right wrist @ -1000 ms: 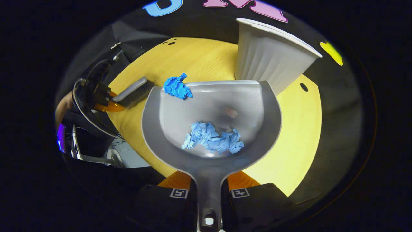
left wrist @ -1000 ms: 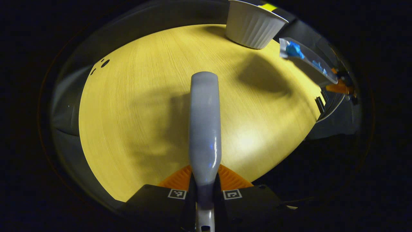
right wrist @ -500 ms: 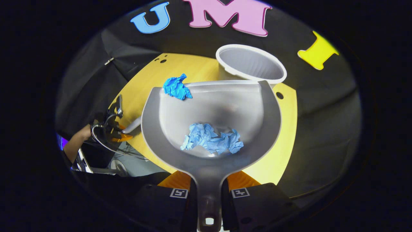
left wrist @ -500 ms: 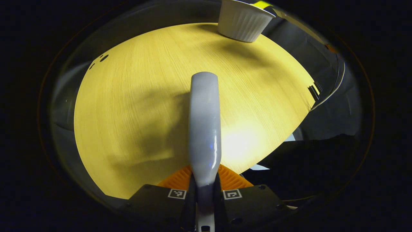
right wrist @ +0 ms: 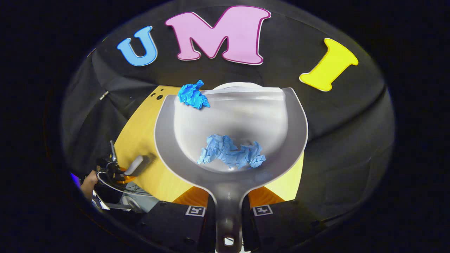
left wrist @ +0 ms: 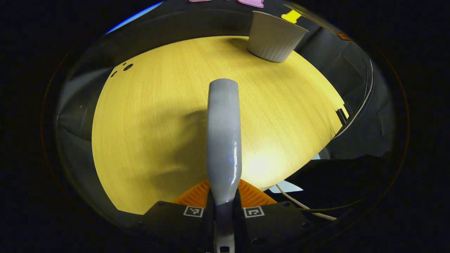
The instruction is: Pick up the small broom and dustpan from the desktop, sweep the trash into the dustpan with the broom, and then empty the trash into the garbage bin.
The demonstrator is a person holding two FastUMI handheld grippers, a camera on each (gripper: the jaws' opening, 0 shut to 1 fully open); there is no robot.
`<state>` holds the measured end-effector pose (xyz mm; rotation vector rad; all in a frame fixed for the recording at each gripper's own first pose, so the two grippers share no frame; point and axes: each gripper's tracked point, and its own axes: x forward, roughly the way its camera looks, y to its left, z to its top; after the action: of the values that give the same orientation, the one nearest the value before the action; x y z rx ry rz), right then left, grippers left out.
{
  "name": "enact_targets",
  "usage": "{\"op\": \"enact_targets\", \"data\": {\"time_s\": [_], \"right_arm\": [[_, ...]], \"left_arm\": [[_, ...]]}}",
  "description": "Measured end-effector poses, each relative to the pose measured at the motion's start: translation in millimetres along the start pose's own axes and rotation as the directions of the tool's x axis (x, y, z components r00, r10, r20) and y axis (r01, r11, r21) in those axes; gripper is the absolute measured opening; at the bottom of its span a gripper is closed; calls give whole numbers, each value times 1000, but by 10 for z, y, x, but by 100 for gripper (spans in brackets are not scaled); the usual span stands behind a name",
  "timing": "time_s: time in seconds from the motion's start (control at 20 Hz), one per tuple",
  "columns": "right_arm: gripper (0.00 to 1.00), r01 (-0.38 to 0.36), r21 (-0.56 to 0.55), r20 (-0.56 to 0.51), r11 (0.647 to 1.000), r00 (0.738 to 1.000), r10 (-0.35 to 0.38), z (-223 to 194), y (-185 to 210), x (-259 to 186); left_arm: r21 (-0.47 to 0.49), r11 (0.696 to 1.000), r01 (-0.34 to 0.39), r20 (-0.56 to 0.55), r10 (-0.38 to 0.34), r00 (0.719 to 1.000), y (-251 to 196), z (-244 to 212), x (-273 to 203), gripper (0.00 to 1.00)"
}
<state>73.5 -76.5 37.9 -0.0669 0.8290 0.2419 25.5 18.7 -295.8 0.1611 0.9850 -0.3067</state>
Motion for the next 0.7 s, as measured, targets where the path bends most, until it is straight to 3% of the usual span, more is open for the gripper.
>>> {"op": "enact_targets", "data": {"time_s": [0.15, 0.3, 0.65, 0.7], "right_arm": [[34, 45, -13, -3, 999, 999, -45, 160, -229, 307], [34, 98, -44, -13, 994, 995, -98, 250, -482, 608], [34, 209, -133, 14, 969, 978, -209, 355, -834, 968], [34, 234, -155, 28, 960, 972, -233, 374, -882, 995]], "left_arm": [[-36, 999, -29, 17, 29, 999, 17, 90, -32, 27], [-85, 996, -8, 21, 9, 1000, -53, 173, -37, 24], [-51, 994, -101, 30, 102, 994, -11, 263, -19, 31], [-58, 993, -107, 36, 109, 993, -39, 290, -34, 27]]}}
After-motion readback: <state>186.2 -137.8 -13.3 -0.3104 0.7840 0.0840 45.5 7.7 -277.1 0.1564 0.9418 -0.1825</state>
